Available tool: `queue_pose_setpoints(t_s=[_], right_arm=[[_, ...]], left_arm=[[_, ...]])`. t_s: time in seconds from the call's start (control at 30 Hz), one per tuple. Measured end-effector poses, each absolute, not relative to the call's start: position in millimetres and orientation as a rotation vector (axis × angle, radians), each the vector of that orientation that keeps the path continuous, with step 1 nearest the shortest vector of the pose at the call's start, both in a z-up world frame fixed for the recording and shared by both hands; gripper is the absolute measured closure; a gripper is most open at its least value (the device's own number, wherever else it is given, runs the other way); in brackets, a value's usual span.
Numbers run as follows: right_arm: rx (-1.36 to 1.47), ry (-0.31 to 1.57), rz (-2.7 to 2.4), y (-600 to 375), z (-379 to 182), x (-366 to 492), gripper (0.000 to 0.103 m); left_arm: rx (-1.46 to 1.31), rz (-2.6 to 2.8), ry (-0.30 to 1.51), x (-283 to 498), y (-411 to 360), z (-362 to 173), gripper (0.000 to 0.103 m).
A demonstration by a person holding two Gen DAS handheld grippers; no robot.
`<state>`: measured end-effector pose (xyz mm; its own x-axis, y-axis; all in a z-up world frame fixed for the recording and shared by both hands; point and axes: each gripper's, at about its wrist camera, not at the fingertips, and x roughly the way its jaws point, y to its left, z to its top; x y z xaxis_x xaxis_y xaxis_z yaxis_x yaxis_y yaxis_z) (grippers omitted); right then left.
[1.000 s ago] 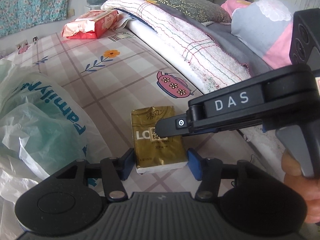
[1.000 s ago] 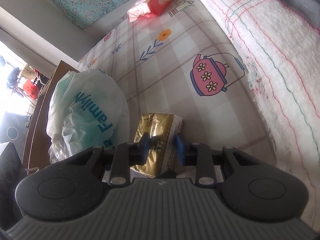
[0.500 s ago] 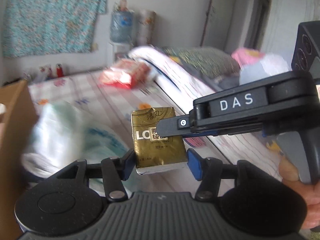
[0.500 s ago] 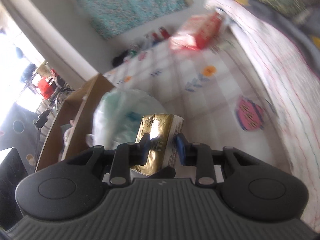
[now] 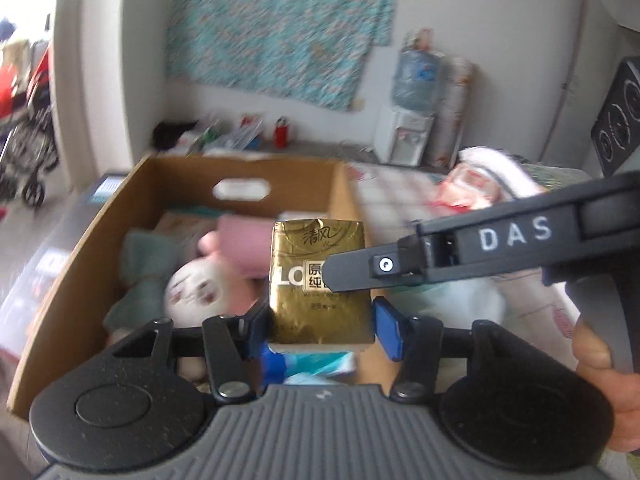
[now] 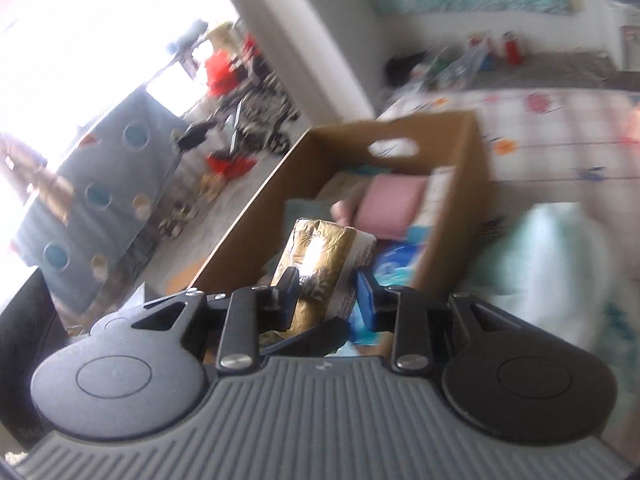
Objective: Organize soft objects
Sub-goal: 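Carry the gold tissue pack with both grippers over the box, then lower the tissue pack into the box and open both grippers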
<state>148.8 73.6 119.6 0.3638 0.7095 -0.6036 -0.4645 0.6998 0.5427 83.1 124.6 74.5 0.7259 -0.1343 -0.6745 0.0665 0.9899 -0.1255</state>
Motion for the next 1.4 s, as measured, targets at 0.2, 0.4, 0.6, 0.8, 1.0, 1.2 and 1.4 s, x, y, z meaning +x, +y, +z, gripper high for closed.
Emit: queue_pose_setpoints(t_s=[0.2, 0.4, 0.6, 0.8, 1.0, 1.2, 1.4], right_arm=[[0.188, 1.099, 0.833, 147.4, 86.9, 170.5, 0.073], [0.109, 1.233, 0.831, 160.2, 52.3, 175.1, 0.073], [0.096, 1.189, 0.839, 151.8, 65.5, 172.8, 0.061], [0.206, 1.07, 0.826, 124.9, 81.4, 165.2, 0.052], [0.292, 0.861, 0.74, 82.2, 99.6, 134.9, 0.035], [0.263, 0.721, 0.624, 46.8, 111.2, 89.6, 0.019], [0.207, 0.686, 0.557, 27.2, 107.4, 48.6, 0.004]], left_arm=[[-0.188, -0.092, 0.962, 109.9, 181.3, 36.4, 0.048], [-0.231, -0.173, 1.155, 114.8, 194.8, 1.5, 0.048], [-0.281, -0.205, 1.199, 117.3, 207.9, 0.9, 0.043], [-0.255, -0.156, 1.018, 94.5, 208.6, 28.7, 0.029], [-0.21, -0.053, 0.739, 57.5, 189.7, 59.4, 0.013], [-0.173, -0.018, 0.645, 26.5, 158.7, 82.6, 0.0], [-0.121, 0.121, 0.621, -6.6, 136.0, 87.0, 0.0]])
